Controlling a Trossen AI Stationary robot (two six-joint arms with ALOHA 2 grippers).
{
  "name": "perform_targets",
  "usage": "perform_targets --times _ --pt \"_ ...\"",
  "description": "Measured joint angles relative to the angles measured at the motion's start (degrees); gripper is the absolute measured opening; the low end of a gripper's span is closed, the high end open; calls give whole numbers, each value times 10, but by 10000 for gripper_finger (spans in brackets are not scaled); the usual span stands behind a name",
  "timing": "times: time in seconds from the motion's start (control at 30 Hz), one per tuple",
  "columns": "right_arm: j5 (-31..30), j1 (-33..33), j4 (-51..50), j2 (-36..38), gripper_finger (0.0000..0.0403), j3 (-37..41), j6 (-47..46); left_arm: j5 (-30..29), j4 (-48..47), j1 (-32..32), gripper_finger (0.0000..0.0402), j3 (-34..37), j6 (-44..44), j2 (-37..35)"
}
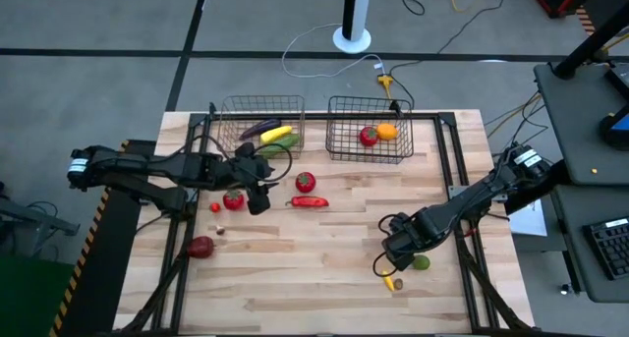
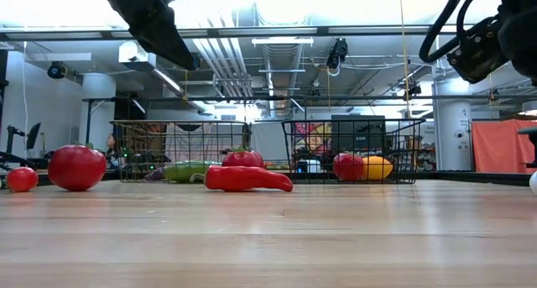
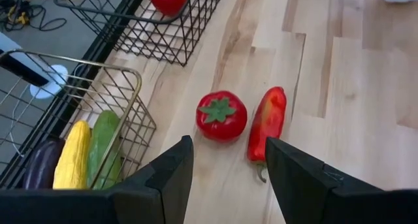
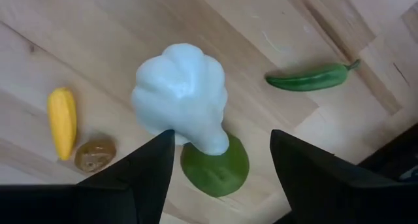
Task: Sort produce into baskets
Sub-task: Put the white garlic into the left wire basket
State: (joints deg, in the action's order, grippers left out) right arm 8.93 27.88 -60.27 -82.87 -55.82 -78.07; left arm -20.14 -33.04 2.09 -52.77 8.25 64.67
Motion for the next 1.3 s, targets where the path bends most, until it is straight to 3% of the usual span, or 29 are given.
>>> perform_targets --times 0.6,1.3 --pt "-29 0 42 0 195 9 11 0 10 0 173 0 -2 53" --pt "-59 0 73 0 67 9 39 0 15 0 173 0 -2 59"
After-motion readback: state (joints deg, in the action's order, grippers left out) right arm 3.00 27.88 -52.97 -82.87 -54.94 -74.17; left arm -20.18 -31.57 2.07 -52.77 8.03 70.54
